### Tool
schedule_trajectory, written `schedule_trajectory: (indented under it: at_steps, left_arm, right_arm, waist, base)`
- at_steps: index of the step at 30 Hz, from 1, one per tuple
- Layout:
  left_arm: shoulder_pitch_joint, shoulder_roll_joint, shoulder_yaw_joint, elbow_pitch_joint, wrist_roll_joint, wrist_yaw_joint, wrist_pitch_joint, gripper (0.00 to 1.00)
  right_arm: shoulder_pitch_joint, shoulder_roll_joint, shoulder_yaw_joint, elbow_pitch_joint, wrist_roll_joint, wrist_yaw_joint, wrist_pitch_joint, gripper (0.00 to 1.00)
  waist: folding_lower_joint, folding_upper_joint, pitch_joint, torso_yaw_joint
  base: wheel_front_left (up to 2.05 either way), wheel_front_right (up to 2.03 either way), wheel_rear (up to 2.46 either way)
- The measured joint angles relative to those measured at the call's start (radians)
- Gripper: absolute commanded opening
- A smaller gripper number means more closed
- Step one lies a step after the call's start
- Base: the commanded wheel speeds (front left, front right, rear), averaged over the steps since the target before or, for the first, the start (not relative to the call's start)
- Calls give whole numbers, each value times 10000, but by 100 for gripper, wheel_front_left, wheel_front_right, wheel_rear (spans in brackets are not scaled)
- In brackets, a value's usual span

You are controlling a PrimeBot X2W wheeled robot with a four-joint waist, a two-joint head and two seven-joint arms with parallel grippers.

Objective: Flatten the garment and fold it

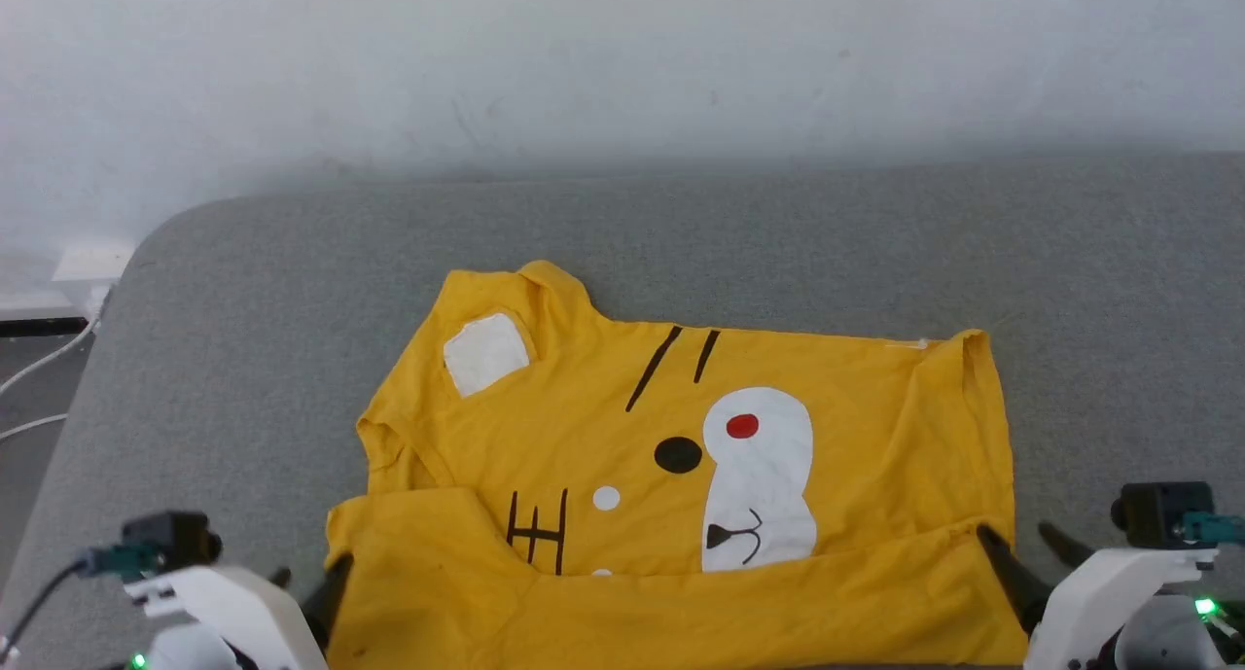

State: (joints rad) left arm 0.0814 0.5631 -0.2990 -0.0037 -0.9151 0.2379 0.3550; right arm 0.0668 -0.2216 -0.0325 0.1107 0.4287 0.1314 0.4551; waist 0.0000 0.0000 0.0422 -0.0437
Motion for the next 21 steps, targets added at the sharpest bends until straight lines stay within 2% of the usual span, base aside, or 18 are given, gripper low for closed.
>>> schedule_trajectory:
  at_steps: [4,10,14,21]
  left_arm:
    - [-625,10,464,-127,142,8,-635,100]
    - [-2118,58,917,59,558,4,-1407,100]
    - [-3267,150,1166,537,625,-21,-1526,100]
    - [-5791,383,1078,1620,660,-539,-1057,100]
  right_arm:
    - [-35,408,-104,-518,-522,0,-1570,100]
    - [-589,798,75,-1381,-1131,0,-3233,100]
    - [-1160,963,316,-2044,-1335,2,-3789,100]
    - [-1851,1287,652,-2614,-1559,2,-4050,100]
  waist:
    - [-1,0,119,-141]
    - [1,0,568,-375]
    - [1,0,1049,-571]
    - [3,0,2163,-946]
  base:
    - [0,0,0]
    - [0,0,0]
    - [0,0,0]
    - [0,0,0]
